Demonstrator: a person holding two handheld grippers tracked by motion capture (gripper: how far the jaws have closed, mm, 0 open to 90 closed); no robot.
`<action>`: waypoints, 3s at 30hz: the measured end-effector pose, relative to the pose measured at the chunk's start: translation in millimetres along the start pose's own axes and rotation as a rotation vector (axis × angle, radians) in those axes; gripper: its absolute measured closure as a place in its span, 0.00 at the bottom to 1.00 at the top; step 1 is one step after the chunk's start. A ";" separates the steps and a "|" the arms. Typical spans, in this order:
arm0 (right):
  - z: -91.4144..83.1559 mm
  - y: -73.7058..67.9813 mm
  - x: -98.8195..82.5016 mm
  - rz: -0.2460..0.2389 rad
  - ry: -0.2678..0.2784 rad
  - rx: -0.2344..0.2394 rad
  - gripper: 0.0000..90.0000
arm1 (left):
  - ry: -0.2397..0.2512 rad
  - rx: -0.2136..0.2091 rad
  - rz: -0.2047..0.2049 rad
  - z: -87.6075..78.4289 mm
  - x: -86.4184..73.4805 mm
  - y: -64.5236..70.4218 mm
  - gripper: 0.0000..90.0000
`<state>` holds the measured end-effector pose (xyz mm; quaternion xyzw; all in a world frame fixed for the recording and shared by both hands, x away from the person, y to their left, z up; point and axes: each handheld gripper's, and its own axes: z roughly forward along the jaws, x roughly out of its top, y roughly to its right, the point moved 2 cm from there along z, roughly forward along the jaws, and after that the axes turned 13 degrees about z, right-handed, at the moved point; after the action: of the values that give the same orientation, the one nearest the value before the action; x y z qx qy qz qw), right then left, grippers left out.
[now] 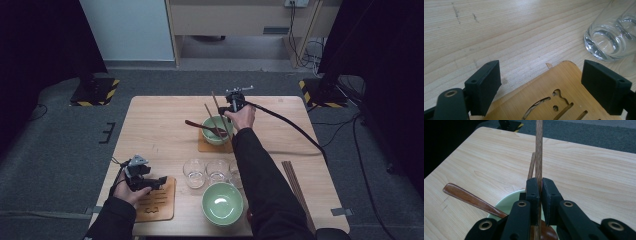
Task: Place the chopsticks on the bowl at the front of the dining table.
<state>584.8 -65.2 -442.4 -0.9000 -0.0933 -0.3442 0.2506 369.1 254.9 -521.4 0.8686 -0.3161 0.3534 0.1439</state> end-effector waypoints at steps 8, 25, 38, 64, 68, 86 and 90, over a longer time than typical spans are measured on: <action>15.1 0.0 -6.1 -0.003 -0.032 -0.034 0.94 | 0.002 -0.002 0.001 -0.3 0.4 -0.3 0.17; 31.6 2.3 -17.3 0.004 -0.056 -0.085 0.94 | 0.005 -0.004 0.002 -0.7 0.5 -0.3 0.17; 29.5 3.4 -17.6 -0.017 -0.027 -0.078 0.88 | 0.005 -0.001 0.001 -0.7 0.4 -1.0 0.17; -66.6 13.8 -18.2 -0.112 0.090 0.005 0.42 | -0.008 0.007 0.004 1.8 0.2 -0.8 0.17; -82.2 24.7 -24.0 -0.091 0.115 0.010 0.40 | -0.005 0.007 0.004 1.6 0.1 -0.4 0.17; -117.4 49.9 -59.6 -0.135 0.151 0.048 0.29 | -0.006 0.013 -0.004 1.6 -1.1 -1.9 0.17; -115.7 49.6 -68.4 -0.160 0.150 0.066 0.26 | -0.007 0.013 -0.004 1.8 -1.1 -2.0 0.17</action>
<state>484.3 -167.0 -433.4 -0.8526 -0.1570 -0.4264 0.2582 370.7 256.1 -523.5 0.8714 -0.3124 0.3522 0.1377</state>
